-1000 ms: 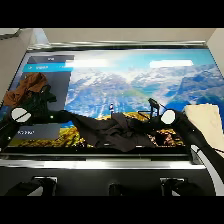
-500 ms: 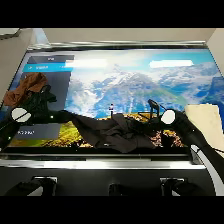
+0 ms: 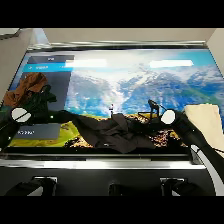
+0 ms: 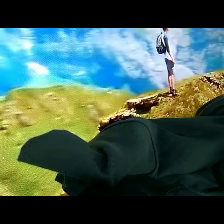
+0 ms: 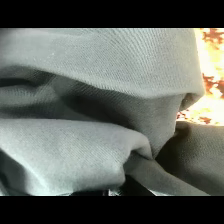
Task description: Fold the shirts.
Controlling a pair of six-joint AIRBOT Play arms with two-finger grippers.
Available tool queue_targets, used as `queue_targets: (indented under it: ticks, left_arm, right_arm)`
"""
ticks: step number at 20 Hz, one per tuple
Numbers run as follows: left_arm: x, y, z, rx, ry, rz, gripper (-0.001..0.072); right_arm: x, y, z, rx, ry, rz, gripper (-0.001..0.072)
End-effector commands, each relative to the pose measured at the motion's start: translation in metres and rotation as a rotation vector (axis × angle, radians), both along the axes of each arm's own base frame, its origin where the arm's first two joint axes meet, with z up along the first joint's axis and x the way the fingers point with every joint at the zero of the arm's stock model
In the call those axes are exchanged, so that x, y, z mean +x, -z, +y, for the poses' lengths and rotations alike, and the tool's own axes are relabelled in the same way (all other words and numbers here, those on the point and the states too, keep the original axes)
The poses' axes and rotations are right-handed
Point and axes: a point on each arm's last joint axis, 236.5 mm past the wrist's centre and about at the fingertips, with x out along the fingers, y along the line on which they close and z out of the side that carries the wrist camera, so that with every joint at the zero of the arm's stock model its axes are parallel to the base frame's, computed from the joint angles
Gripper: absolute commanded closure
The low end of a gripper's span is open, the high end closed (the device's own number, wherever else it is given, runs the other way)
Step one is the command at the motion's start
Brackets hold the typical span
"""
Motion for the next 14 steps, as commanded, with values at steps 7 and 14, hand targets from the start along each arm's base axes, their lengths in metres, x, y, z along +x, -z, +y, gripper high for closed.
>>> queue_targets:
  ticks: [7, 14]
  left_arm:
    - [-0.0002, 0.0005, -0.0001, 0.001, 0.001, 0.001, 0.0669]
    - [-0.0003, 0.0009, 0.0, 0.001, 0.001, 0.002, 0.0669]
  right_arm:
    - [-0.0004, 0.0003, -0.0002, -0.001, 0.0, 0.002, 0.0633]
    - [-0.0019, 0.0005, -0.0002, -0.001, -0.003, 0.008, 0.0633]
